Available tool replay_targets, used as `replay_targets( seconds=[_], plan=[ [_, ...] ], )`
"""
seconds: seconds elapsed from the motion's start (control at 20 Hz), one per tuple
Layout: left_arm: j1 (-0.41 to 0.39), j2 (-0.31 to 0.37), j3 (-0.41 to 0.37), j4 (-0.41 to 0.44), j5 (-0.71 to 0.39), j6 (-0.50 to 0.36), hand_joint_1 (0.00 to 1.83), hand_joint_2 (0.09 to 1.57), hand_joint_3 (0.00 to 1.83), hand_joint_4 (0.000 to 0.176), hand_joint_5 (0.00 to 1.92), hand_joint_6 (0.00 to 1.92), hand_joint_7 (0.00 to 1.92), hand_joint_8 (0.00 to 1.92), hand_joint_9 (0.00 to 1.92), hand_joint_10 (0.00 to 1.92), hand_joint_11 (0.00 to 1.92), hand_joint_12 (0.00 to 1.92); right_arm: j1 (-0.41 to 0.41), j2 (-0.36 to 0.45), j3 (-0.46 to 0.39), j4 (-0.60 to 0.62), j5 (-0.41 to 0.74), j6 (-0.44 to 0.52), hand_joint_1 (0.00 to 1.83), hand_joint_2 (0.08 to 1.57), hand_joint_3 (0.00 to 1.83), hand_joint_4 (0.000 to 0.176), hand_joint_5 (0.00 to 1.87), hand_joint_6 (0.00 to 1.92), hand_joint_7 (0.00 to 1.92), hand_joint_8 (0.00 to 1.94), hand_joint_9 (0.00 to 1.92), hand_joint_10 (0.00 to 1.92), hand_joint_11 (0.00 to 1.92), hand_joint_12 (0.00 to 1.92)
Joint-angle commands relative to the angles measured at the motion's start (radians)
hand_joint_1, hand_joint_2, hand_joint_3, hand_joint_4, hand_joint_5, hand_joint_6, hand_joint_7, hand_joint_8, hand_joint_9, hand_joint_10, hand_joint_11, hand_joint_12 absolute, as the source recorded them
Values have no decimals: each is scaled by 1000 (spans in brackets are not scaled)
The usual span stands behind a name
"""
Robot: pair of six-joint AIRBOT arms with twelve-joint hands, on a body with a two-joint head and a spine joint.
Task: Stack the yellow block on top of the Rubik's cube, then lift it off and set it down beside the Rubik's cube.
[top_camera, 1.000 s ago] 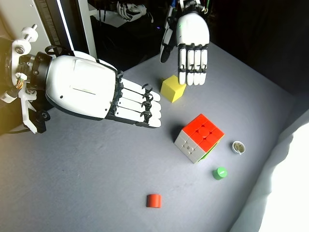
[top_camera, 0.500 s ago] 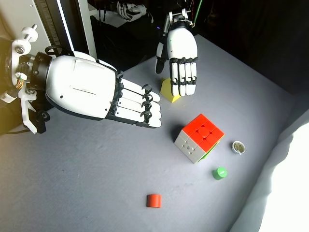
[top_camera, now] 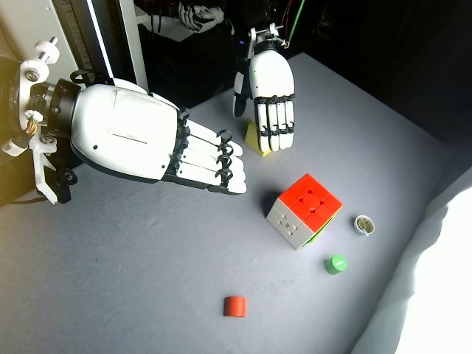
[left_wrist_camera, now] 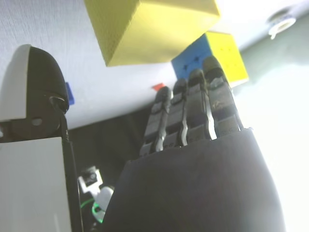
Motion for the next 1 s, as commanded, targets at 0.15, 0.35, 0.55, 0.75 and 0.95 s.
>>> replay_targets(
  seconds=[0.15, 0.35, 0.55, 0.75, 0.95],
  plan=[
    [3, -5, 19, 5, -78, 24, 1004, 1025, 4, 0, 0, 0, 0, 0, 0, 0, 0, 265, 10, 9, -4, 25, 89, 1, 0, 1246, 13, 0, 89, 4, 104, 4, 62, 11, 0, 0],
    [14, -15, 31, -12, -79, 39, 1024, 1023, 3, 0, 0, 0, 0, 0, 0, 0, 0, 311, 10, 9, -5, 25, 89, 1, 0, 1244, 9, 0, 85, 5, 88, 5, 51, 5, 0, 0],
    [19, -23, 40, -34, -79, 56, 1012, 1018, 0, 0, 0, 0, 0, 0, 0, 0, 0, 361, 10, 9, -5, 25, 89, 1, 0, 1247, 8, 0, 100, 9, 114, 12, 74, 13, 11, 6],
    [16, -37, 52, -54, -79, 68, 1010, 1015, 0, 0, 0, 0, 0, 0, 0, 0, 0, 361, 10, 9, -5, 25, 89, 1, 0, 1239, 2, 0, 92, 2, 110, 5, 69, 8, 0, 0],
    [1, -58, 61, -82, -79, 83, 1019, 1022, 0, 0, 0, 0, 0, 0, 0, 0, 0, 364, 11, 9, -5, 25, 89, 0, 0, 1250, 5, 0, 99, 4, 121, 6, 74, 8, 0, 0]
  ],
)
